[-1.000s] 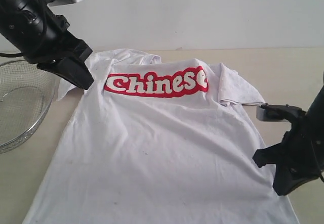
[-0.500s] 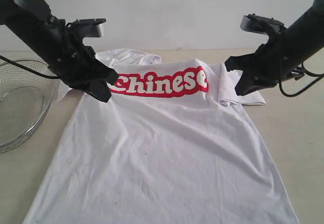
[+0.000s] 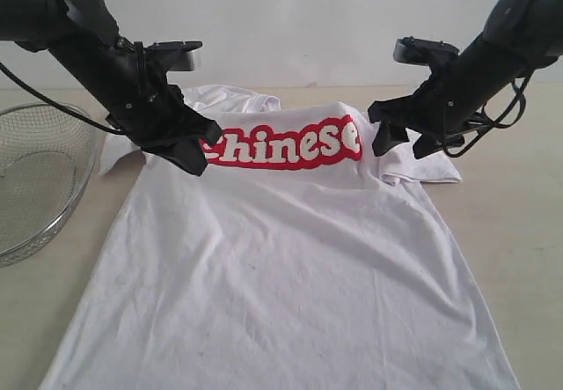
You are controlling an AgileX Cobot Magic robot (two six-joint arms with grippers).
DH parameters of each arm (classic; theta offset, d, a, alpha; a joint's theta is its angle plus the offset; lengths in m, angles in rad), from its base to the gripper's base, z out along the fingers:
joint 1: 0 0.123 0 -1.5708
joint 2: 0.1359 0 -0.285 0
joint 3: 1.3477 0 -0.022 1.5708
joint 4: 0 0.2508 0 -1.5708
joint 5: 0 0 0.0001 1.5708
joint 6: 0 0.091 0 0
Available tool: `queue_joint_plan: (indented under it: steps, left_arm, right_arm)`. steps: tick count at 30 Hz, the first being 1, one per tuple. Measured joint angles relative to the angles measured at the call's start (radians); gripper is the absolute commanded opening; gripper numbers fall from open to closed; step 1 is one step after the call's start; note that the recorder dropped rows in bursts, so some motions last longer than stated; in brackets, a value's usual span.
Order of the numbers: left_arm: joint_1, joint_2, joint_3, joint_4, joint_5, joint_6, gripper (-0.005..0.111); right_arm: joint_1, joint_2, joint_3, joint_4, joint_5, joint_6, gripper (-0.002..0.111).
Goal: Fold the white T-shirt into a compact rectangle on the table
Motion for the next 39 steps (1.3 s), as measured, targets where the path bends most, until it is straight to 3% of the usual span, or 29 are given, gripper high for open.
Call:
queue_joint_plan:
  steps: [3,9,11,17,19,25,29,33,39]
  left_arm:
    - [0.0,0.0,0.0,0.0,0.002,0.0,0.005]
    - [0.0,0.0,-0.002,-0.002,0.009,0.0,0.005]
    - [0.0,0.0,-0.002,-0.002,0.009,0.0,0.005]
    - [0.0,0.0,-0.002,-0.002,0.016,0.001,0.005]
    - [0.0,0.0,-0.002,-0.002,0.02,0.001,0.005]
    - [0.0,0.0,-0.002,-0.002,0.025,0.001,0.005]
    - [0.0,0.0,-0.002,-0.002,0.028,0.001,0.005]
    - [0.0,0.0,-0.002,-0.002,0.028,0.001,0.005]
    - [0.0,0.0,-0.002,-0.002,0.03,0.001,0.005]
  right_arm:
    - [0.021,0.022,0.0,0.0,-0.046,0.016,0.052]
    - [0.044,0.035,-0.005,-0.054,-0.089,0.051,0.008]
    - [0.044,0.035,-0.005,-0.1,-0.095,0.078,0.0]
    - [0.044,0.035,-0.005,-0.283,-0.111,0.236,0.0]
    - [0.04,0.035,-0.005,-0.318,-0.111,0.278,0.006]
    - [-0.035,0.035,-0.005,-0.325,-0.028,0.332,0.051]
    - [-0.07,0.035,-0.005,-0.325,0.0,0.332,0.048]
    - [-0.072,0.035,-0.005,-0.325,0.002,0.332,0.037]
    - [-0.072,0.035,-0.005,-0.325,-0.022,0.33,0.037]
